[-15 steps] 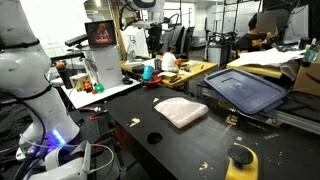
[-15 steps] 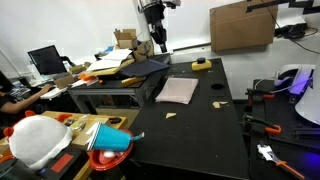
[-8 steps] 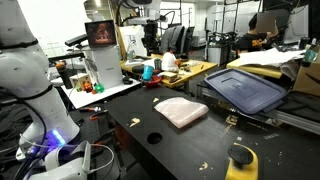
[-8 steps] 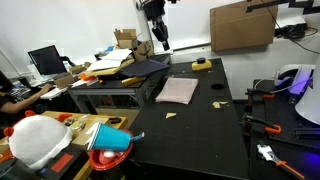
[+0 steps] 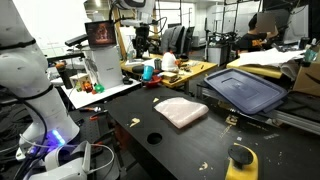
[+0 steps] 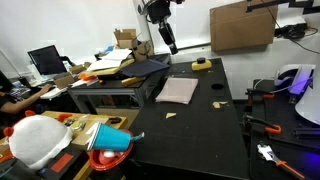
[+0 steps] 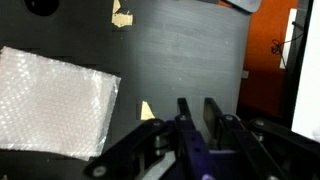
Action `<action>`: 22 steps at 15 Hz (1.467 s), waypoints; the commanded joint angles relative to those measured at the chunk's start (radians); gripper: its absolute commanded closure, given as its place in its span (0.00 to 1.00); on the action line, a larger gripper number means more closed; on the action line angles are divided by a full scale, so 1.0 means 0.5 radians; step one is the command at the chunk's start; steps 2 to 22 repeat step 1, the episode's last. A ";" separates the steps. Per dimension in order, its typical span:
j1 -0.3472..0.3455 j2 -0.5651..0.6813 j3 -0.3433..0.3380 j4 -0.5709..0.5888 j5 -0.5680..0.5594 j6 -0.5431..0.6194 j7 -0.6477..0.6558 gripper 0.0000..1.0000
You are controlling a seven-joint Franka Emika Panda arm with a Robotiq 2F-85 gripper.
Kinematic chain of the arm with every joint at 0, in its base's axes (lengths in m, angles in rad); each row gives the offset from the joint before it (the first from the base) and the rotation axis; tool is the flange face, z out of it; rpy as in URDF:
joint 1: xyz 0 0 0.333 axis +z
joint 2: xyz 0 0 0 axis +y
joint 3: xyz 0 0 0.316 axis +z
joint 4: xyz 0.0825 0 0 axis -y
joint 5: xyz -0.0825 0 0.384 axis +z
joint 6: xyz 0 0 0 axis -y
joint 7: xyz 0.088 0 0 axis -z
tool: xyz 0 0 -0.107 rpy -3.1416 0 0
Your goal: Fold the plastic in half, then move the plastic to the right
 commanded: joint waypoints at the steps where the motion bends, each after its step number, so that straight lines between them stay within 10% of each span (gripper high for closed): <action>1: 0.041 -0.008 -0.035 -0.021 -0.001 -0.004 -0.003 0.66; 22: 0.041 -0.008 -0.035 -0.021 -0.001 -0.004 -0.003 0.66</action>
